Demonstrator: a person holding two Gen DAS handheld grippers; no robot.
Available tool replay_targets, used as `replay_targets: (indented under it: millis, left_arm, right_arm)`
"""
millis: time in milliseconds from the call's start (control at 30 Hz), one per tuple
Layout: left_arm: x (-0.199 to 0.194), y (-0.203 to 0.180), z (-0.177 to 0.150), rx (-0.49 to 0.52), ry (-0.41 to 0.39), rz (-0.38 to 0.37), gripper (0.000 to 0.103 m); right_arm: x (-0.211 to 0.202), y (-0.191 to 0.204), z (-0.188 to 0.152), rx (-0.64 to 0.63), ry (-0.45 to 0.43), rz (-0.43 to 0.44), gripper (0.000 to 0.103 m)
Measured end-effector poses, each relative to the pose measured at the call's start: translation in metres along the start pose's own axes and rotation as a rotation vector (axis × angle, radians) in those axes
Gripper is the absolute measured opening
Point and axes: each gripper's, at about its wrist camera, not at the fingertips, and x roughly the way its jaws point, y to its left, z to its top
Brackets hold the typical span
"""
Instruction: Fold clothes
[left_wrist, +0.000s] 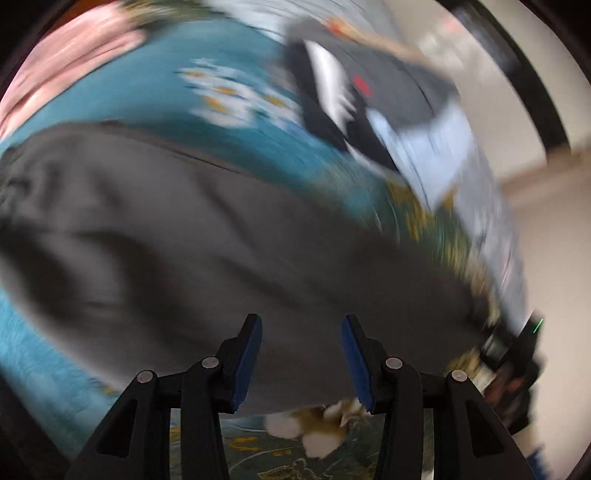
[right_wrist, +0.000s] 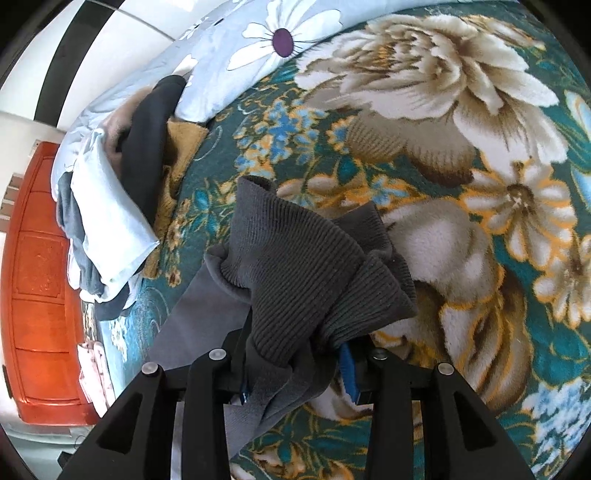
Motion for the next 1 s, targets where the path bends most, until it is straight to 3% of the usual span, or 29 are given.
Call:
replay_targets:
  millis: [67, 233, 333, 533, 633, 767, 867, 1000]
  left_arm:
    - [0.021, -0.022, -0.01, 0.064, 0.059, 0.014, 0.049]
    - [0.053, -0.062, -0.025, 0.226, 0.094, 0.059, 0.049]
    - [0.076, -0.061, -0.033, 0.263, 0.151, 0.144, 0.049]
    - [0.076, -0.058, -0.037, 0.271, 0.152, 0.171, 0.049]
    - [0.045, -0.034, -0.031, 0.152, 0.087, 0.1, 0.049]
    - [-0.01, 0.03, -0.019, -0.091, -0.07, 0.04, 0.049]
    - [-0.046, 0.077, -0.021, -0.252, -0.172, 0.013, 0.049]
    - [-0.071, 0.118, -0.035, -0.405, -0.246, -0.045, 0.049]
  right_arm:
    - [-0.002, 0.001, -0.001, -0.009, -0.006, 0.003, 0.04]
    - [-0.005, 0.002, -0.003, 0.0, -0.009, 0.011, 0.04]
    - [-0.011, 0.012, -0.005, -0.031, -0.01, 0.015, 0.04]
    - [-0.036, 0.063, -0.018, -0.196, -0.057, -0.011, 0.04]
    - [-0.047, 0.103, -0.032, -0.34, -0.09, -0.052, 0.04]
    - [-0.047, 0.168, -0.074, -0.6, -0.121, -0.057, 0.04]
    - [-0.035, 0.21, -0.108, -0.76, -0.121, -0.06, 0.04]
    - [-0.005, 0.258, -0.159, -0.913, -0.089, -0.064, 0.04]
